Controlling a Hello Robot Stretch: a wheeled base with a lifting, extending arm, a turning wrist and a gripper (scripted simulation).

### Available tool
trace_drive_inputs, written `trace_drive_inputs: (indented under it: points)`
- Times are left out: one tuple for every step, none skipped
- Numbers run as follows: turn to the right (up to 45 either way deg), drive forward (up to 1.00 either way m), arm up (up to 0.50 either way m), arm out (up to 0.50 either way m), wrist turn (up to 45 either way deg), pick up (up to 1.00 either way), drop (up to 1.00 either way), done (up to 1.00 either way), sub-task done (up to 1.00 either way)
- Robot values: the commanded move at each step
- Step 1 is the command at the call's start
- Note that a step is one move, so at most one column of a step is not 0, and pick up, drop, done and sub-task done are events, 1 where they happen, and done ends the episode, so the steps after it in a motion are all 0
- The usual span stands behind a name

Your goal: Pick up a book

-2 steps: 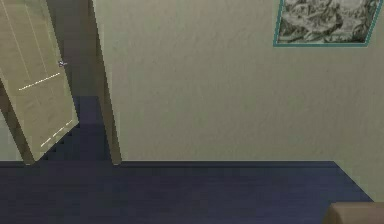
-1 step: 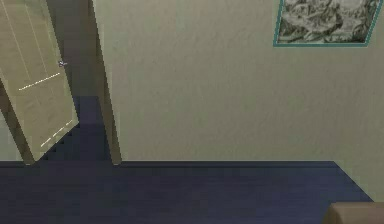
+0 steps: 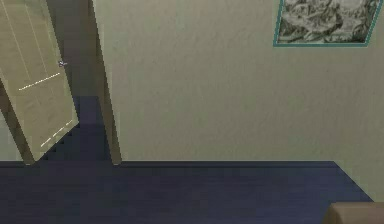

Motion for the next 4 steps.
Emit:
trace_drive_inputs:
  points:
    - [0.0,0.0,0.0,0.0,45.0,0.0,0.0,0.0,0.0]
    - [0.0,0.0,0.0,0.0,45.0,0.0,0.0,0.0,0.0]
    - [0.0,0.0,0.0,0.0,21.0,0.0,0.0,0.0,0.0]
    - [0.0,0.0,-0.3,0.0,0.0,0.0,0.0,0.0,0.0]
